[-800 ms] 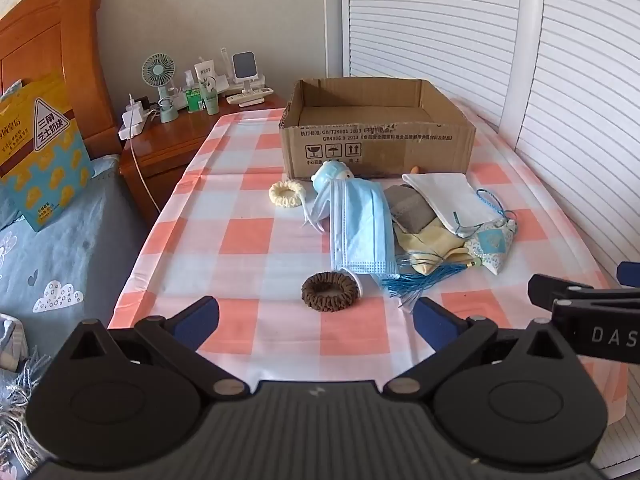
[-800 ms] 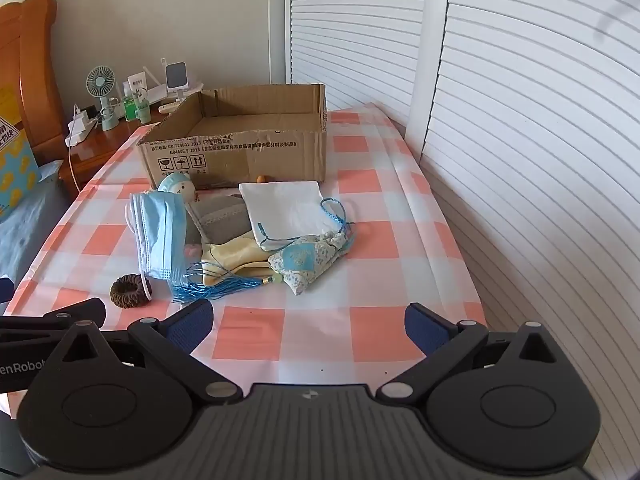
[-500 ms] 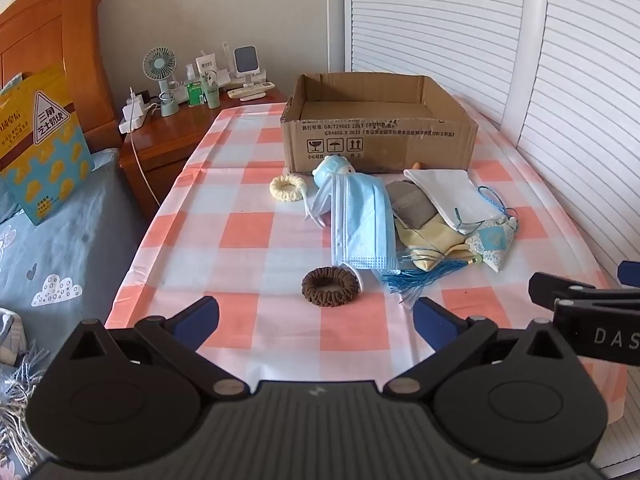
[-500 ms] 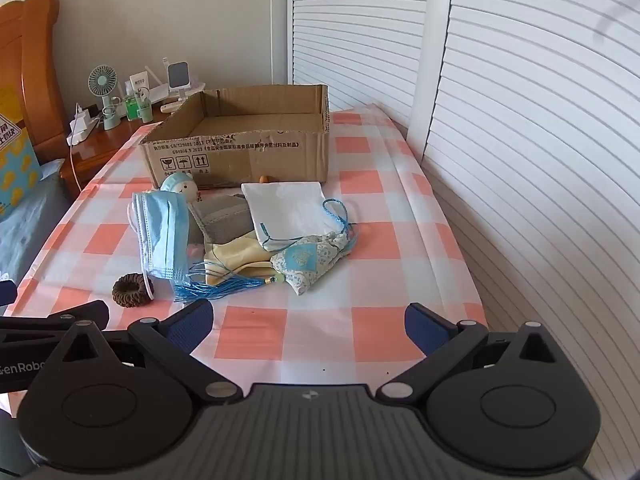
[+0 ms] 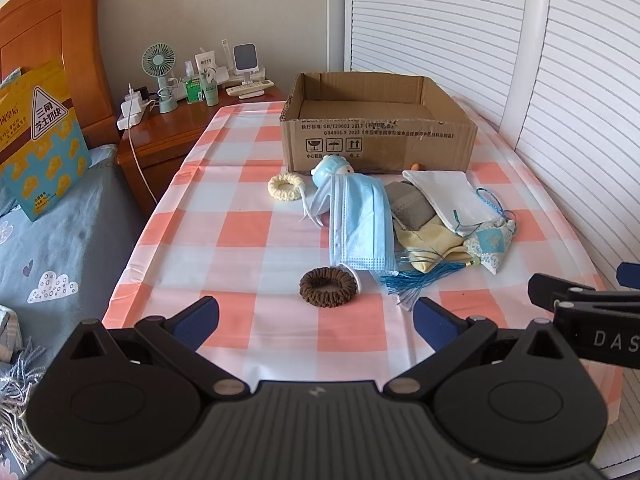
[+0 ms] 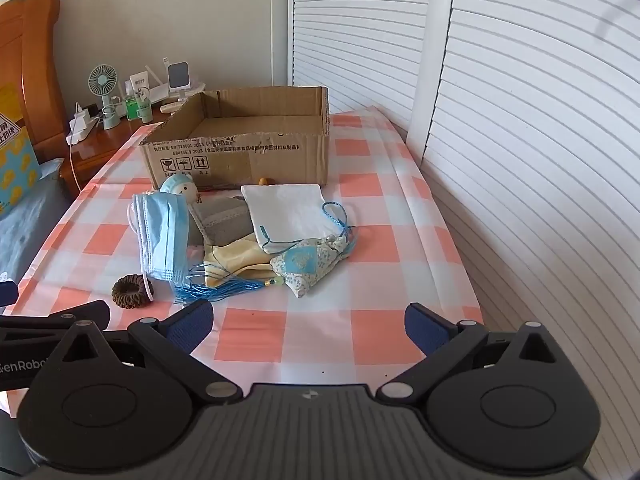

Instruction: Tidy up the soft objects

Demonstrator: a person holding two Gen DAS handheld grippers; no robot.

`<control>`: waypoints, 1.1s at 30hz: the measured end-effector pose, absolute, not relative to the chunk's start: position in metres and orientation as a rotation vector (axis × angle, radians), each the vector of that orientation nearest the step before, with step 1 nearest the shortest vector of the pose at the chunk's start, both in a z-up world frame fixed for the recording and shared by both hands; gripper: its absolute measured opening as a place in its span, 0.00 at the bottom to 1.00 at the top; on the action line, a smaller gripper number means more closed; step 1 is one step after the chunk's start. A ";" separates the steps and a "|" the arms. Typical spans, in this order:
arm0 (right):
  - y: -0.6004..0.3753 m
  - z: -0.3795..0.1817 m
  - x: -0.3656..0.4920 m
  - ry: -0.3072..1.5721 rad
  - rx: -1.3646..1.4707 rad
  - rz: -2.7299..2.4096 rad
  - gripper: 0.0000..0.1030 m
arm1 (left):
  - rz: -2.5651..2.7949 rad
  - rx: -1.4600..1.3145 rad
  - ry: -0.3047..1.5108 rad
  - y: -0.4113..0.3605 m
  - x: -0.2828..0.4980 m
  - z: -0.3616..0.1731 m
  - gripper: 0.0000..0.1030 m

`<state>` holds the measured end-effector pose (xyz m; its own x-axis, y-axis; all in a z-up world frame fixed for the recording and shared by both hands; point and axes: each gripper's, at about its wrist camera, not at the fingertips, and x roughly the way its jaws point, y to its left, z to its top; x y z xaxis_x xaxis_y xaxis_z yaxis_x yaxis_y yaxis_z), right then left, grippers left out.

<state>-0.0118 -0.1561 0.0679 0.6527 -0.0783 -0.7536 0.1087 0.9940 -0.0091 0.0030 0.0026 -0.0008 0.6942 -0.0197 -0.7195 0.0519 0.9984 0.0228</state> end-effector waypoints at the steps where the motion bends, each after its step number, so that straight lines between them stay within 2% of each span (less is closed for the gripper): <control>1: -0.157 0.068 -0.012 0.853 0.037 -0.105 1.00 | -0.040 0.041 0.803 0.002 0.003 -0.001 0.99; 33: -0.154 0.077 -0.015 0.844 0.024 -0.114 1.00 | -0.035 0.029 0.798 0.003 0.002 0.003 0.99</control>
<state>-0.0148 -0.1544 0.0768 0.6586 -0.0912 -0.7469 0.1105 0.9936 -0.0238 0.0020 0.0034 0.0026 0.6976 -0.0201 -0.7162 0.0420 0.9990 0.0129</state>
